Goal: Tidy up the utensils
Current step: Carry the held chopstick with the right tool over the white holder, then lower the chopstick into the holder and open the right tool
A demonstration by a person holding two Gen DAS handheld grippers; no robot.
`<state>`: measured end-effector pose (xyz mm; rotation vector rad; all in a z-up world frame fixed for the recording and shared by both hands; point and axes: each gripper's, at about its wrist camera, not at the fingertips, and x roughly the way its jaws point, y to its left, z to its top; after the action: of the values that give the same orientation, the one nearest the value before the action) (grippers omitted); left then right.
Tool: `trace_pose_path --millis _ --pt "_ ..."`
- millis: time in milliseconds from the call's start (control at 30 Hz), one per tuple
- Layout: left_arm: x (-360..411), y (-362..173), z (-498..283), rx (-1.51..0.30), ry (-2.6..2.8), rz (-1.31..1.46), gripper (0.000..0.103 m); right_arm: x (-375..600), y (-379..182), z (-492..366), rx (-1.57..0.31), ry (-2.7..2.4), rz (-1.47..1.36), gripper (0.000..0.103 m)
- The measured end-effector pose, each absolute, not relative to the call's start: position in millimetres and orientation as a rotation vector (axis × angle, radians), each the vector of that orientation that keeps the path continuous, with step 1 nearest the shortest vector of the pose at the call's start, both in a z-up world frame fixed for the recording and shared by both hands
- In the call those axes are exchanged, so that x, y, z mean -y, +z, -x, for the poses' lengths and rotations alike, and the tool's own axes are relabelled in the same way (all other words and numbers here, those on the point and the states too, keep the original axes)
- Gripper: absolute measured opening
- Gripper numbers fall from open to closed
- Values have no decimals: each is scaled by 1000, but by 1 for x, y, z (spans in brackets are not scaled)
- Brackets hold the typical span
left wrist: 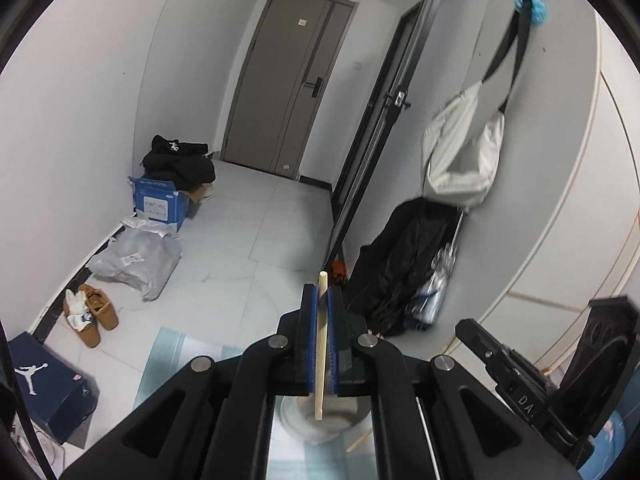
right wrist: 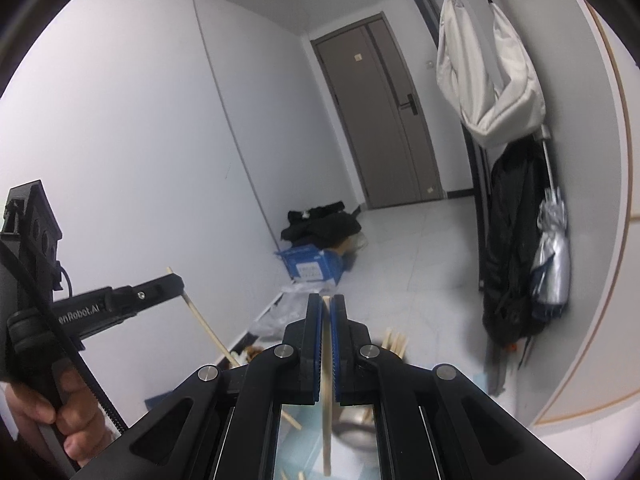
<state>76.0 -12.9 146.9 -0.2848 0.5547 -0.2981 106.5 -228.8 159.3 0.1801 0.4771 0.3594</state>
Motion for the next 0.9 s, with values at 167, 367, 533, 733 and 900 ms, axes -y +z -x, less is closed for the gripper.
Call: trace_pose_path --millis 167,367,533,733,900 --pt "18 153 -99 -546 -310 309 2 236 174 -139 -443 342 -167 3" --pt "30 147 -120 -570 -332 283 2 239 181 -173 -401 319 -173 3" --pt "42 125 -132 -611 -351 241 2 242 174 -196 -387 291 -189 3" --pt "44 107 -141 -648 -366 237 2 240 158 -217 -393 285 -187 3" --pt "50 102 -142 -654 -378 211 2 239 140 -226 -432 301 -192 3"
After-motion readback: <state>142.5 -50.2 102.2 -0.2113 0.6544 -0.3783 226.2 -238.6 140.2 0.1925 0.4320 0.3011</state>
